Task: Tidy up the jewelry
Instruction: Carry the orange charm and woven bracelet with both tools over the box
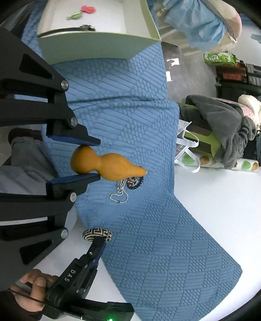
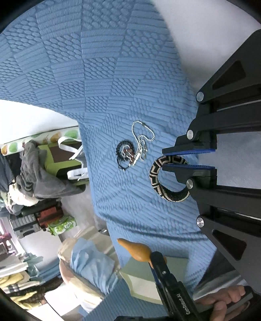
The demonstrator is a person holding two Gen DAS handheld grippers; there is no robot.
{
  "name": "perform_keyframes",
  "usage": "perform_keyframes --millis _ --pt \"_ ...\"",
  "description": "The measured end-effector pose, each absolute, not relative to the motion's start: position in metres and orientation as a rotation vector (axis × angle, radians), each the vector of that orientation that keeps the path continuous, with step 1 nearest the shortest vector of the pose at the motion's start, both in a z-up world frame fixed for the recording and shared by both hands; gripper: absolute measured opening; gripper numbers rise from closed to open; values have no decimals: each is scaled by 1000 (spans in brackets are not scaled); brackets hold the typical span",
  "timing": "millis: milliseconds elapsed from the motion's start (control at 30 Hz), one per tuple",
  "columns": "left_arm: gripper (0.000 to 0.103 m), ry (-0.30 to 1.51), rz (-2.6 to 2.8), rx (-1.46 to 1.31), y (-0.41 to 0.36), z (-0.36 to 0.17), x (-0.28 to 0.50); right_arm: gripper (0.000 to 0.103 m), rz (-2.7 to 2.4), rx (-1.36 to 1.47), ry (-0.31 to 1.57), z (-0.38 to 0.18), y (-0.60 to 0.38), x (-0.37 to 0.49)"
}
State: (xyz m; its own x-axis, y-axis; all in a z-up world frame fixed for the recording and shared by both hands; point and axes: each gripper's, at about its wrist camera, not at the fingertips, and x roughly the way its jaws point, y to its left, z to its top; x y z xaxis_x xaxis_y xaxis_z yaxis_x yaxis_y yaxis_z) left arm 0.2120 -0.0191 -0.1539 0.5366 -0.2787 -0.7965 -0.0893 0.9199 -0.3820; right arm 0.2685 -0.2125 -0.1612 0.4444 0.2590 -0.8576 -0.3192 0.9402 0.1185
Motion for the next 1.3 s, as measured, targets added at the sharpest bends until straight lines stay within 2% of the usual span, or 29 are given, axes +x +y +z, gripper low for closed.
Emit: perform_keyframes --millis 367,767,1133,1300 --pt "28 981 -69 -416 -4 -126 165 7 401 -82 1006 -133 -194 227" --pt "28 883 11 -417 40 -67 135 7 459 -71 910 -77 -157 217" --pt "28 793 97 -402 86 -25 113 7 572 -97 805 -30 -95 214" --pt "28 768 143 -398 116 -15 103 7 623 -128 800 -26 -60 215"
